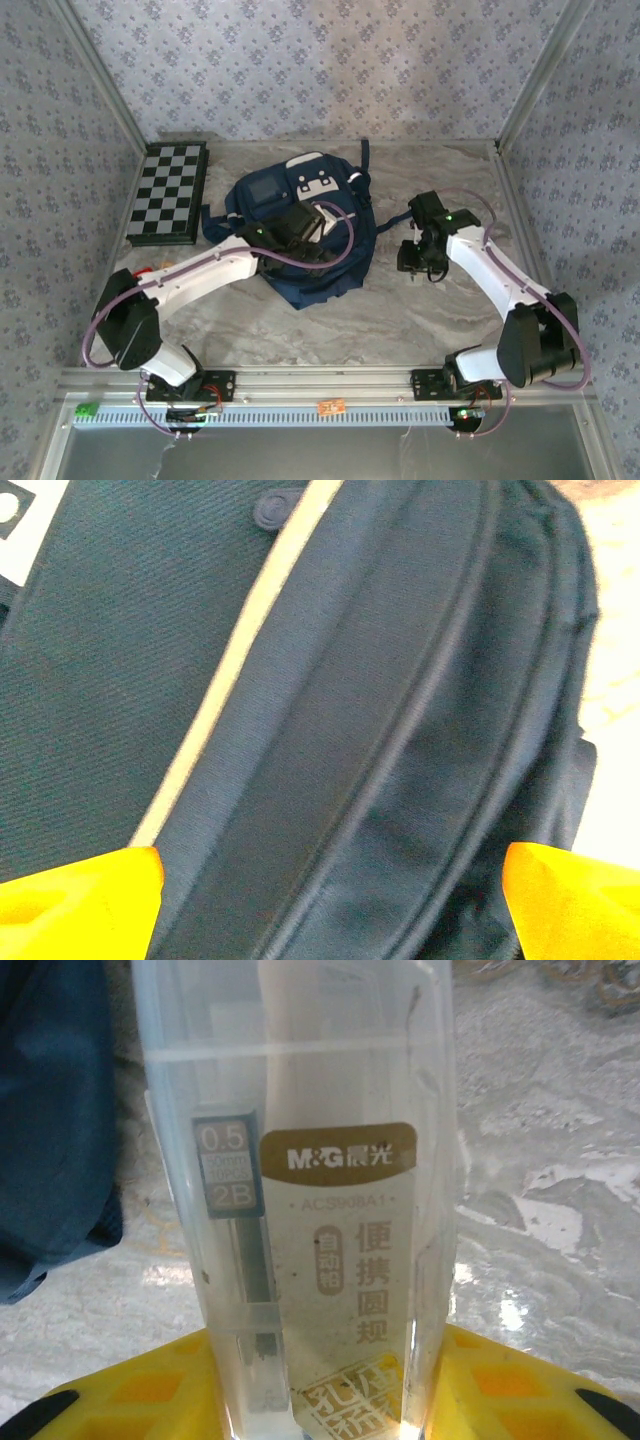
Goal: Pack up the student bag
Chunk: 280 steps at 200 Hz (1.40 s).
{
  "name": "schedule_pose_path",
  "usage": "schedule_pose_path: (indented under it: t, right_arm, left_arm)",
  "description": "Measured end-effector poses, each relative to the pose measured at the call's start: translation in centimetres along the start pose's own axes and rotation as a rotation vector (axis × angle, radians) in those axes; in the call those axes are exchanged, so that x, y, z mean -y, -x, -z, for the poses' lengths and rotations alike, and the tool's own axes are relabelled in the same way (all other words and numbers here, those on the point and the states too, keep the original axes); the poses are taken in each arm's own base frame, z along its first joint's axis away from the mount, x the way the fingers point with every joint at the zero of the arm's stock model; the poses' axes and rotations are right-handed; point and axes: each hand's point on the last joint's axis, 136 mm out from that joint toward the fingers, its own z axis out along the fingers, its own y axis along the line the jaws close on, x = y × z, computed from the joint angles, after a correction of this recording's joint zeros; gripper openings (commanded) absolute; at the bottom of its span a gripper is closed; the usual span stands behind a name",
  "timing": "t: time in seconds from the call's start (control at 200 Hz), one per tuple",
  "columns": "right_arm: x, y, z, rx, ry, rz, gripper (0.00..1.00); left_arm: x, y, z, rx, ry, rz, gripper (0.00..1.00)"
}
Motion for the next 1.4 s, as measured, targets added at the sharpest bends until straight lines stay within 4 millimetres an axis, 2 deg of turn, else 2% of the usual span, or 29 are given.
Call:
schedule_pose_path:
  t: [0.115,0.28,0.39,0.525,0.605,0.8,0.955,1.04,1.199,1.399]
  right_arm:
    - [-0.8,-0.5,0.1,-0.006,0.011,0.014,0.44]
    - [-1.3,-0.8,0.4,0.000,0.024,0.014,0.44]
    - [-1.4,-0.8,0.5,0.002,0.025,0.014,0.44]
    - [-1.4,-1.1,0.7,-0.002,0.025,0.017,0.44]
    - [-1.6,-1.3,1.0,-0.003,0.031,0.022,0.43]
    - [-3.6,-1.0,2.7,0.011,0.084,0.050,0.43]
    - [-7.6,0.4,5.4,0.068,0.187,0.077,0.44]
    - [-10.0,1.6,6.2,0.089,0.237,0.086,0.44]
    - [-13.3,3.9,5.1,0.080,0.281,0.063,0.45]
    - [-14.3,5.5,2.6,0.046,0.296,-0.043,0.49]
  left_arm:
    - [-0.7,0.5,-1.0,-0.001,0.054,-0.024,0.78]
    - [-1.6,1.1,-2.4,-0.014,0.084,-0.031,0.59]
    - [-2.1,0.9,-2.9,-0.024,0.087,-0.045,0.40]
    - [-2.8,1.4,-2.9,-0.019,0.081,-0.038,0.11]
    - [-3.4,2.2,-2.6,-0.006,0.084,-0.019,0.00]
    - [-4.1,4.8,-0.4,0.027,0.076,0.024,0.00]
    - [-4.4,6.7,1.0,0.065,0.063,0.113,0.00]
    - [-4.2,7.3,1.7,0.073,0.041,0.173,0.00]
    - [-3.6,8.2,2.5,0.088,-0.005,0.317,0.00]
    - [-2.8,8.2,1.8,0.073,-0.042,0.474,0.00]
